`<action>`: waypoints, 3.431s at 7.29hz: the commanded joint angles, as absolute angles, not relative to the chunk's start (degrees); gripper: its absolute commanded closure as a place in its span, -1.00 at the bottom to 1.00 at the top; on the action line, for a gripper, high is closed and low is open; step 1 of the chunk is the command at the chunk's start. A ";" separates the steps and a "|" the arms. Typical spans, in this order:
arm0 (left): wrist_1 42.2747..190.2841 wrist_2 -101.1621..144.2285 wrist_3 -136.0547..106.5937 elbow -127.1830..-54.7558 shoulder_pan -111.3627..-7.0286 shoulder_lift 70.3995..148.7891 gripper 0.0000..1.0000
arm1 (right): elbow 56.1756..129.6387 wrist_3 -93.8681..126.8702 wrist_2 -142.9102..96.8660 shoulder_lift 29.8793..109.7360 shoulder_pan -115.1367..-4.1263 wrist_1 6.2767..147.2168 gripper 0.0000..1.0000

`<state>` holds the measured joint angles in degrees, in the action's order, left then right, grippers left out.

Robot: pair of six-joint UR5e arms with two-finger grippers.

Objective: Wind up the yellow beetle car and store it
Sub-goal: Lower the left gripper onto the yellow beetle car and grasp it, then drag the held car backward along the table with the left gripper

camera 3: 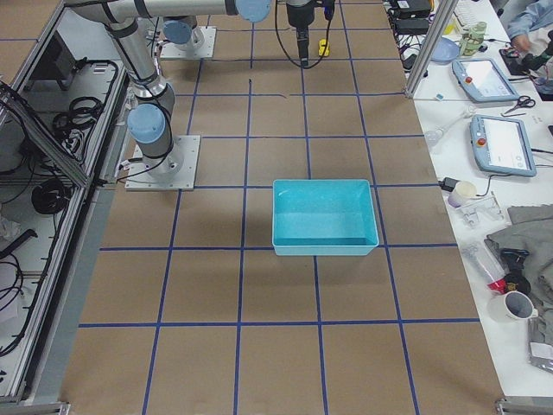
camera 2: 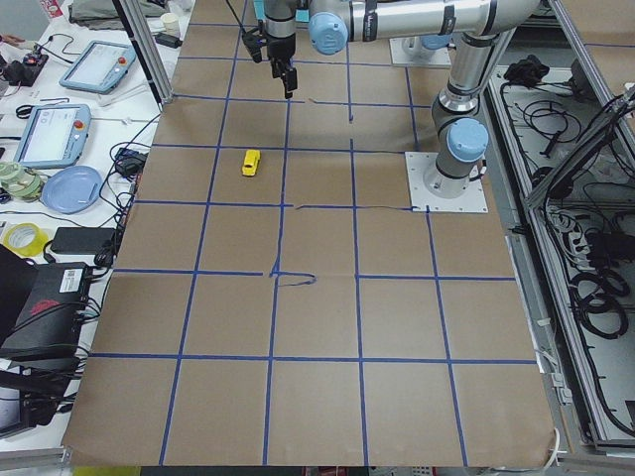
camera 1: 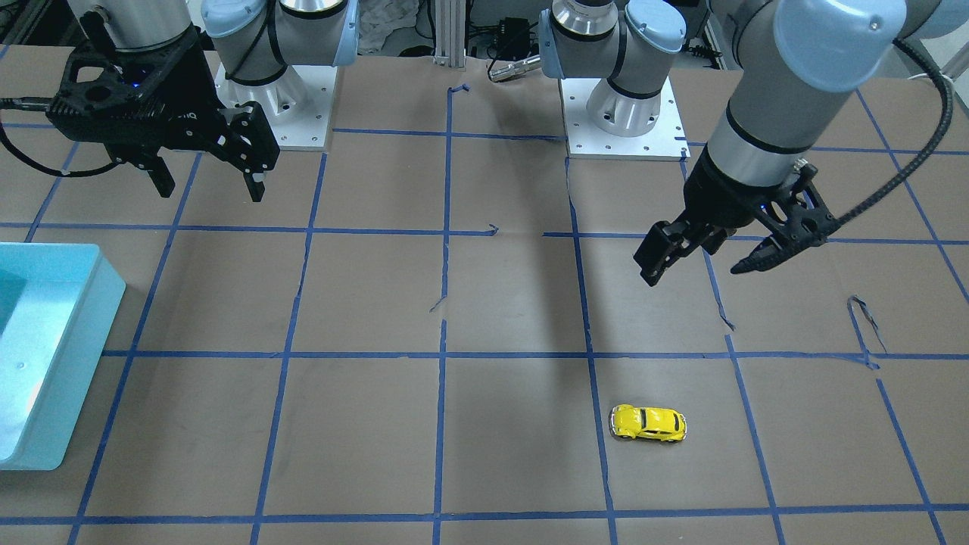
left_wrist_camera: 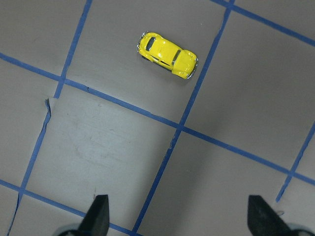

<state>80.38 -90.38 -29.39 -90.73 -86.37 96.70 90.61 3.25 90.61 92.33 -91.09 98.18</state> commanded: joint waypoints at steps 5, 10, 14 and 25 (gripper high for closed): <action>66.12 -90.53 -70.12 -92.11 -85.43 108.17 -1.00 | 90.62 3.25 90.62 92.37 -91.23 98.17 -1.00; 64.51 -90.79 -72.86 -91.49 -84.99 117.14 -1.00 | 90.62 3.25 90.79 92.37 -90.97 98.09 -1.00; 60.12 -90.62 -72.77 -91.41 -84.02 121.99 -1.00 | 90.62 3.25 90.88 92.46 -90.97 98.09 -1.00; 56.77 -89.65 -72.77 -90.45 -84.02 122.00 1.00 | 90.62 3.25 90.70 92.46 -91.05 98.09 -1.00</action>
